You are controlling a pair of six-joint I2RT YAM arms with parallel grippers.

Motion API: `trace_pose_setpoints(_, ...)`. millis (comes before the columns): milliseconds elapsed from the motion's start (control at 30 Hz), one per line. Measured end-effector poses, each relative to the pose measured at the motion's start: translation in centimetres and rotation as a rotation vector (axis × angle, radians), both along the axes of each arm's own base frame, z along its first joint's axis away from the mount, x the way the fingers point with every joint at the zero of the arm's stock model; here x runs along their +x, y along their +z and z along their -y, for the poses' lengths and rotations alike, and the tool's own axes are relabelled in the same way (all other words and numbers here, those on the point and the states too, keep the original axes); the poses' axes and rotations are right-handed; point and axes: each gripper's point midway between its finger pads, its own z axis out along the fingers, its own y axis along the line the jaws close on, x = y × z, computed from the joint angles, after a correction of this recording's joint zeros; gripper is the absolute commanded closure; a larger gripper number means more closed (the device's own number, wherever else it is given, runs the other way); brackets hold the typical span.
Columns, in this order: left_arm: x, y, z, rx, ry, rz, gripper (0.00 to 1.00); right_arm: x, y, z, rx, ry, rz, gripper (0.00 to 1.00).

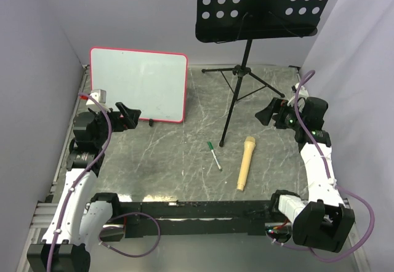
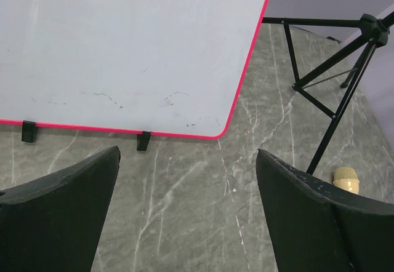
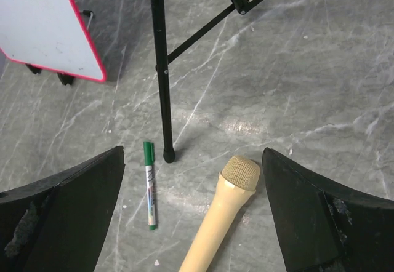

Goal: Write a sentence on the whiteboard
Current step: Pick up the whiteboard marker from the center of the board.

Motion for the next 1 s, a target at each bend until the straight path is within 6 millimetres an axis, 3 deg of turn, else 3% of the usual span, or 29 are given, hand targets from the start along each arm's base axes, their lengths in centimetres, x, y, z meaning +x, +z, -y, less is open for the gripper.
trace_pose_setpoints(233,-0.2,0.5,0.3,-0.008,-0.015,0.015,0.03,-1.1,0.2,-2.0,-0.025,0.159,0.038,0.0)
trace_pose_setpoints(333,-0.4,0.7,0.8,-0.03,-0.038,0.017,0.03,-2.4,-0.7,-4.6,-0.123,0.315,0.057,0.0)
trace_pose_setpoints(400,-0.7,0.8,1.3,-0.051,-0.062,0.009,0.03,-4.0,-1.6,-7.9,-0.216,0.478,0.07,0.0)
trace_pose_setpoints(500,-1.2,0.5,2.2,-0.095,-0.1,-0.022,0.03,-7.0,-3.3,-12.1,-0.353,0.709,0.093,0.0)
trace_pose_setpoints(567,-1.6,0.3,2.8,-0.12,-0.12,-0.045,0.03,-8.6,-4.5,-13.5,-0.411,0.821,0.091,0.0)
trace_pose_setpoints(767,-3.1,0.1,3.8,-0.177,-0.147,-0.073,0.03,-10.5,-9.3,-14.9,-0.503,0.994,-0.041,0.0)
trace_pose_setpoints(900,-4.0,-1.3,4.1,-0.222,-0.141,-0.105,0.03,-10.9,-12.6,-15.8,-0.557,1.045,-0.156,0.0)
trace_pose_setpoints(1000,-4.2,-2.4,4.1,-0.251,-0.129,-0.141,0.03,-10.9,-14.6,-16.5,-0.607,1.041,-0.208,0.07)
